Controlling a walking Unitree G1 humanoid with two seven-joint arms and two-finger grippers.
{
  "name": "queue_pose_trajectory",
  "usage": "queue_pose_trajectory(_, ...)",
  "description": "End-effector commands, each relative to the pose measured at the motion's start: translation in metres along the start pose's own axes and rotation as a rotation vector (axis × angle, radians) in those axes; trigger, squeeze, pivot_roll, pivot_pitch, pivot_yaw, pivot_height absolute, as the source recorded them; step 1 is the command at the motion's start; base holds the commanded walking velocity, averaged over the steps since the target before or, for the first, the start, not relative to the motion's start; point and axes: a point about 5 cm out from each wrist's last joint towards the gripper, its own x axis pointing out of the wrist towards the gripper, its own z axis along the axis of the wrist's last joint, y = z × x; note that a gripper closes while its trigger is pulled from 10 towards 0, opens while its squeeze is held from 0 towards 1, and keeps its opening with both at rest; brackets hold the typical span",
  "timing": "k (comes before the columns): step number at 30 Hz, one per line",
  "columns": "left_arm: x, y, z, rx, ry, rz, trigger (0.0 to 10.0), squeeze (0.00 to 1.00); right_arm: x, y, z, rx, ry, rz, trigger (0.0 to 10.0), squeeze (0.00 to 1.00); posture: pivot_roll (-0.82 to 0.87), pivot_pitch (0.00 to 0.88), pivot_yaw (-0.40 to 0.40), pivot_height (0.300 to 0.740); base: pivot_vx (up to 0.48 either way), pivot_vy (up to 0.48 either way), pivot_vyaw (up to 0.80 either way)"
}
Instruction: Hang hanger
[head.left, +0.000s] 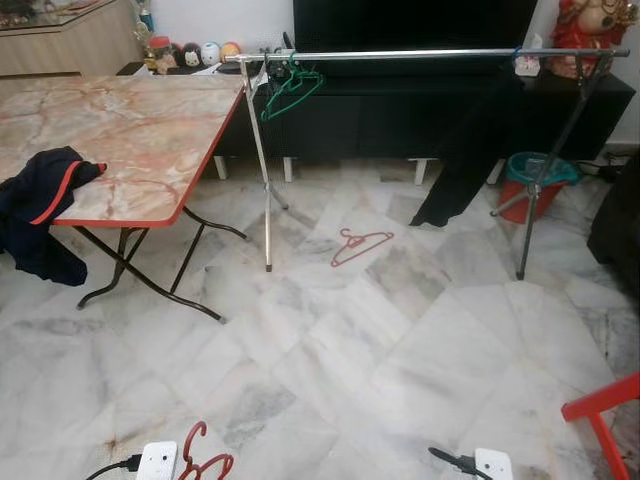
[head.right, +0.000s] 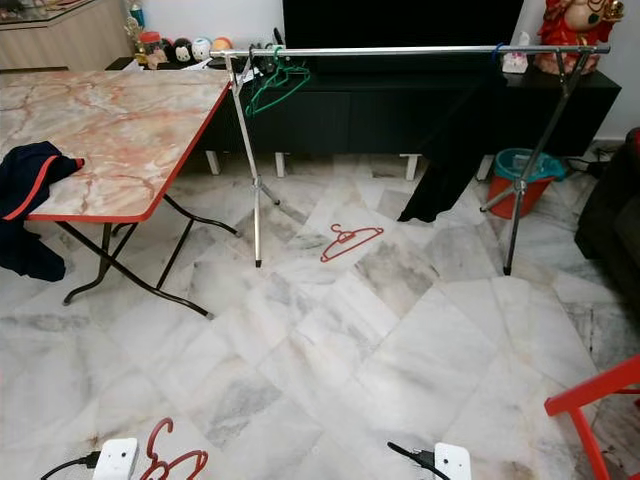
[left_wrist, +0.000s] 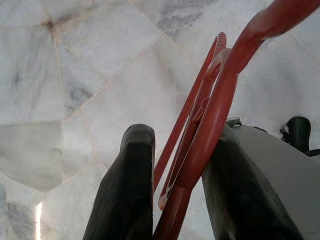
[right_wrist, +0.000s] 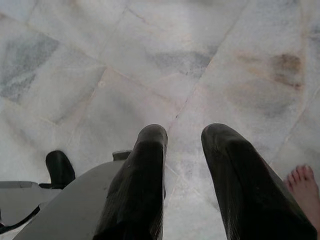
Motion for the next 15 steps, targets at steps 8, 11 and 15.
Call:
queue_pose_trajectory(8, 0.0001, -0.0018, -0.0039, 0.020, 0.022, 0.000, 10.0, 0.00, 0.0002, 0.0024, -0.0016, -0.019, 0.016, -0.003, 10.0, 0.00, -0.22, 0.000, 0.059, 0.740, 0.290, 0.000, -0.10)
queue_pose_trajectory(11, 0.0001, -0.0017, -0.0036, 0.028, 0.022, -0.003, 10.0, 0.00, 0.0005, 0.0029, -0.0010, -0.022, 0.019, -0.001, 10.0, 0.00, -0.22, 0.000, 0.059, 0.740, 0.320, 0.000, -0.79)
queue_pose_trajectory(15, 0.0004, -0.0025, -0.0019, 0.043, 0.020, -0.009, 10.0, 0.00, 0.0010, 0.0021, 0.0028, -0.025, 0.005, -0.003, 10.0, 0.00, -0.21, 0.000, 0.060, 0.740, 0.325, 0.000, -0.38)
